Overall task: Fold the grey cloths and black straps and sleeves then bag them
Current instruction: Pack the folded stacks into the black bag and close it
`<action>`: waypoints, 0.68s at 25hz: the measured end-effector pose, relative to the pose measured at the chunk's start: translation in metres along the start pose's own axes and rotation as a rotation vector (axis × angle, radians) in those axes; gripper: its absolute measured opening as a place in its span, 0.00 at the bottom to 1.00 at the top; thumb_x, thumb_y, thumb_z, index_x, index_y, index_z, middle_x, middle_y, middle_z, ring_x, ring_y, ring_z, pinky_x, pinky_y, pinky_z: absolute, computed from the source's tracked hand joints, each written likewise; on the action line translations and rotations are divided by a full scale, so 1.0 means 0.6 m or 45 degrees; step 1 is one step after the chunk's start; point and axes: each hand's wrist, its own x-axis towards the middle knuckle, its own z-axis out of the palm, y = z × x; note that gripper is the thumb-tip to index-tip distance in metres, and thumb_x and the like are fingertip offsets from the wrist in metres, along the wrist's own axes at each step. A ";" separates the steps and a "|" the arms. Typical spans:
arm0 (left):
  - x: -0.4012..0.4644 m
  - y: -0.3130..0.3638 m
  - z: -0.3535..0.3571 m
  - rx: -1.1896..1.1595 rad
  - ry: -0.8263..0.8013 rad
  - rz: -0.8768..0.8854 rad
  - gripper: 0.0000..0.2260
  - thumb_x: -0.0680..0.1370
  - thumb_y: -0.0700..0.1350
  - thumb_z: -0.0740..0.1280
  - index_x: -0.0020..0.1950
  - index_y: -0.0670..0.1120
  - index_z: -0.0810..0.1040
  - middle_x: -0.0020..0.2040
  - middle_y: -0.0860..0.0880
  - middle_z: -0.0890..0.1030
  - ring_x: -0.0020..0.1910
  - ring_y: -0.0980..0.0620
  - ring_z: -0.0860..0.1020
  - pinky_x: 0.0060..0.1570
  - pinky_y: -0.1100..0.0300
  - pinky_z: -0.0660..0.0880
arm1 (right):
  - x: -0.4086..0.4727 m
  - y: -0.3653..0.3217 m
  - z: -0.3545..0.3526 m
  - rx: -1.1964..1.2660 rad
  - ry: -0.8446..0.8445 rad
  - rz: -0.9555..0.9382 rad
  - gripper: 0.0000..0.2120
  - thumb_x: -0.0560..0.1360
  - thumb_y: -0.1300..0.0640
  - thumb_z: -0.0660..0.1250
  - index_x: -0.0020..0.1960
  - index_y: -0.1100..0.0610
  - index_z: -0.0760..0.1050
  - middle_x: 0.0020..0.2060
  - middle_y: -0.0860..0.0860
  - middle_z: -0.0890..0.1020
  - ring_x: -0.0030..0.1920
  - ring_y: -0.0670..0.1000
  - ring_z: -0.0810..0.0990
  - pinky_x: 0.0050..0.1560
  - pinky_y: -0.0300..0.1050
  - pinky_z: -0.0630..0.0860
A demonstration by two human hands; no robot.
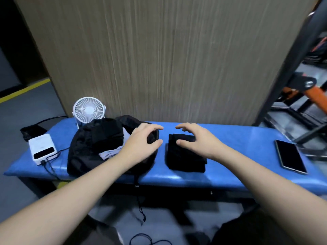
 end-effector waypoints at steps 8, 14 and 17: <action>0.034 0.025 0.109 -0.111 -0.107 0.031 0.17 0.77 0.58 0.67 0.67 0.64 0.74 0.61 0.62 0.69 0.63 0.62 0.70 0.64 0.56 0.72 | -0.044 0.134 -0.017 -0.013 -0.017 0.093 0.27 0.75 0.40 0.70 0.71 0.35 0.66 0.67 0.43 0.67 0.68 0.48 0.71 0.67 0.51 0.71; 0.069 0.007 0.163 -0.146 -0.175 -0.142 0.20 0.81 0.59 0.63 0.73 0.63 0.69 0.75 0.54 0.61 0.75 0.56 0.63 0.73 0.57 0.60 | 0.004 0.176 0.016 -0.003 -0.060 0.118 0.33 0.72 0.35 0.70 0.74 0.32 0.61 0.77 0.46 0.58 0.74 0.50 0.65 0.72 0.54 0.68; 0.073 -0.006 0.193 -0.151 -0.291 -0.249 0.21 0.81 0.60 0.60 0.75 0.65 0.65 0.78 0.52 0.57 0.76 0.53 0.62 0.69 0.61 0.57 | 0.031 0.193 0.051 -0.058 -0.200 0.156 0.36 0.69 0.29 0.67 0.74 0.30 0.58 0.75 0.48 0.61 0.74 0.53 0.66 0.73 0.57 0.65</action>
